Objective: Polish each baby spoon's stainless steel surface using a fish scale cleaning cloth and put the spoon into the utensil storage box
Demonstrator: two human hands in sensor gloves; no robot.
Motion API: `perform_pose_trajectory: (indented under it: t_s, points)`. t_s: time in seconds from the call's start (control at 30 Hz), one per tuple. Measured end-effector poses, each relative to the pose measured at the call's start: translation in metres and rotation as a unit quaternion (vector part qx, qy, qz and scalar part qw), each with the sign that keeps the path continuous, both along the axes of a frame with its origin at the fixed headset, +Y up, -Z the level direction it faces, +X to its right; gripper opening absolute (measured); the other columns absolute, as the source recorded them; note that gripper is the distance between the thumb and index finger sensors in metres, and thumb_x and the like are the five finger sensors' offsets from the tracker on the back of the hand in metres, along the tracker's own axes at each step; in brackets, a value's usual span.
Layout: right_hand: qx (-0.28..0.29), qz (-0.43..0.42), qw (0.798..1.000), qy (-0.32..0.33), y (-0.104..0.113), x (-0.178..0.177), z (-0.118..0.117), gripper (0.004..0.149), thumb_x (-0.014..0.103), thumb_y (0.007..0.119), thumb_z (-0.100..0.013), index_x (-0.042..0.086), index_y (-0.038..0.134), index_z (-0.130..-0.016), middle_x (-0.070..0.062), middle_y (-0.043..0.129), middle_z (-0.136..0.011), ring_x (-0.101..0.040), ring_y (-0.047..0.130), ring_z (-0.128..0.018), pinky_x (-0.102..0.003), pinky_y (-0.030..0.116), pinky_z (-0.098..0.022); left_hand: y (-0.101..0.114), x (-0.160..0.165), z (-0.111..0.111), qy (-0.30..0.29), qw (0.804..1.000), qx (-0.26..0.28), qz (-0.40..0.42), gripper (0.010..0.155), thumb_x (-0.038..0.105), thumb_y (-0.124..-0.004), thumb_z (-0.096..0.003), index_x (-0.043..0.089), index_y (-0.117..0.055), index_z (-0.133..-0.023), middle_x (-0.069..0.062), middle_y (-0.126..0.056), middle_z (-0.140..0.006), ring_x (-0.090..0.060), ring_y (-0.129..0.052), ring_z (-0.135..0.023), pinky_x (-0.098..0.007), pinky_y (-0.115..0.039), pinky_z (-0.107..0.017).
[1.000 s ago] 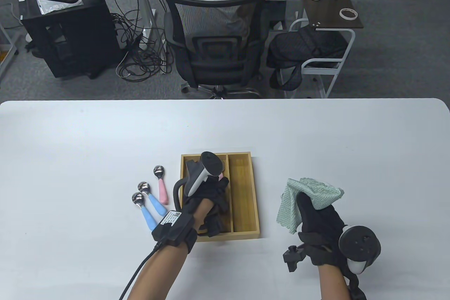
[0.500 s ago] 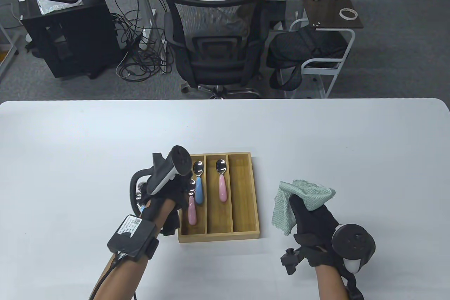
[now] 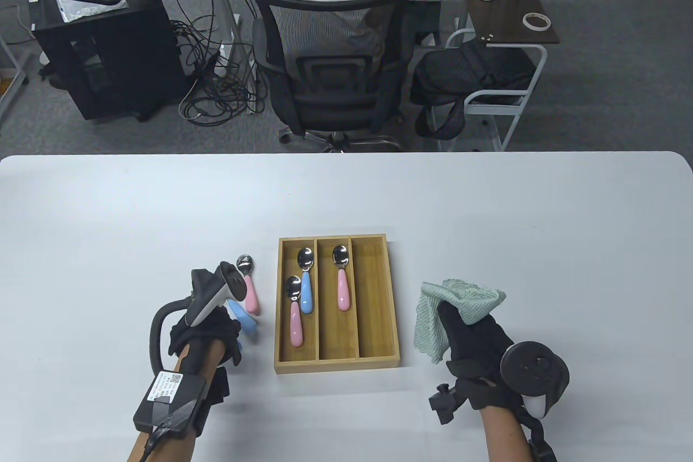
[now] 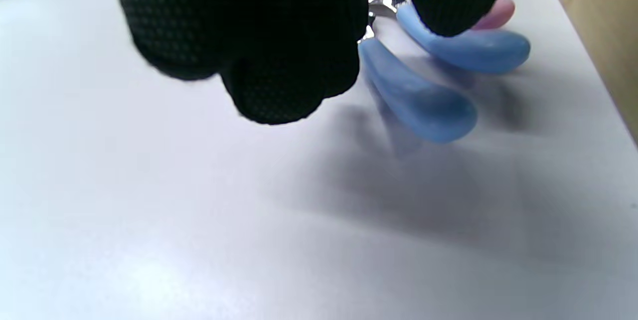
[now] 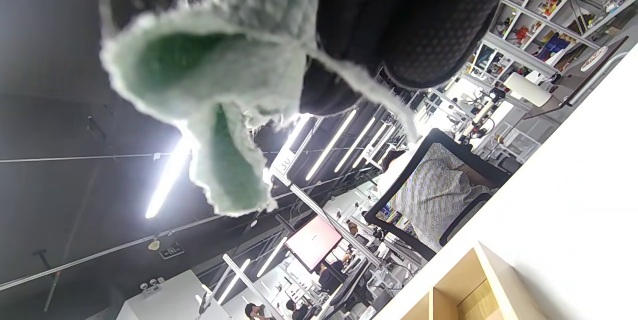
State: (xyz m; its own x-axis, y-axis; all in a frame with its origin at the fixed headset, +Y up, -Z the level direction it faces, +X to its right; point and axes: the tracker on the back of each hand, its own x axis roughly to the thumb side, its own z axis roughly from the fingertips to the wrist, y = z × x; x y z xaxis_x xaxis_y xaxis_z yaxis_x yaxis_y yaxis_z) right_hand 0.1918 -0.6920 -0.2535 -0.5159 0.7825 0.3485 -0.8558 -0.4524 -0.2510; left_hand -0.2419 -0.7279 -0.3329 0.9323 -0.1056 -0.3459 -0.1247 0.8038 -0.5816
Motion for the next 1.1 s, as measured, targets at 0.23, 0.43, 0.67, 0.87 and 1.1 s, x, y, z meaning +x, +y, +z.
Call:
perform_pose_trajectory:
  t_s: [0.23, 0.43, 0.67, 0.87, 1.1]
  points:
    - [0.003, 0.004, 1.0, 0.003, 0.001, -0.001, 0.0, 0.047, 0.042, 0.066, -0.065, 0.01, 0.062, -0.098, 0.001, 0.087, -0.077, -0.007, 0.101, -0.049, -0.038, 0.089, -0.053, -0.009, 0.002, -0.005, 0.003, 1.0, -0.004, -0.003, 0.067, 0.054, -0.069, -0.0615, 0.0, -0.068, -0.102, -0.008, -0.092, -0.083, -0.023, -0.106, -0.055, -0.037, -0.093, -0.037]
    - [-0.007, -0.018, 1.0, 0.013, -0.001, 0.0, -0.001, 0.047, 0.043, 0.066, -0.065, 0.01, 0.062, -0.099, 0.001, 0.087, -0.077, -0.007, 0.101, -0.049, -0.038, 0.089, -0.054, -0.023, -0.006, -0.008, 0.017, 0.998, -0.04, -0.034, 0.064, 0.051, -0.074, -0.0606, 0.002, -0.069, -0.102, -0.006, -0.093, -0.082, -0.02, -0.108, -0.054, -0.035, -0.094, -0.036]
    - [-0.011, -0.024, 1.0, 0.013, -0.002, 0.001, -0.001, 0.046, 0.043, 0.066, -0.065, 0.01, 0.062, -0.098, 0.001, 0.087, -0.077, -0.007, 0.101, -0.049, -0.038, 0.089, -0.054, -0.027, -0.024, -0.006, 0.043, 0.996, -0.049, -0.067, 0.062, 0.049, -0.073, -0.0615, 0.001, -0.068, -0.1, -0.007, -0.092, -0.082, -0.021, -0.109, -0.053, -0.033, -0.096, -0.034]
    - [-0.007, -0.013, 1.0, 0.014, -0.001, -0.001, -0.001, 0.046, 0.042, 0.066, -0.065, 0.01, 0.062, -0.098, 0.001, 0.087, -0.077, -0.007, 0.101, -0.049, -0.038, 0.089, -0.053, -0.035, -0.028, 0.0, 0.043, 0.992, -0.078, -0.084, 0.067, 0.044, -0.072, -0.0627, -0.006, -0.057, -0.104, -0.014, -0.085, -0.088, -0.026, -0.108, -0.057, -0.036, -0.095, -0.037]
    - [-0.009, -0.009, 1.0, 0.017, -0.001, -0.002, -0.001, 0.046, 0.042, 0.066, -0.065, 0.01, 0.062, -0.098, 0.0, 0.087, -0.077, -0.007, 0.101, -0.049, -0.038, 0.089, -0.054, -0.038, -0.037, 0.011, 0.041, 0.995, -0.048, -0.08, 0.063, 0.035, -0.06, -0.0642, -0.01, -0.046, -0.107, -0.016, -0.076, -0.093, -0.028, -0.102, -0.066, -0.041, -0.091, -0.043]
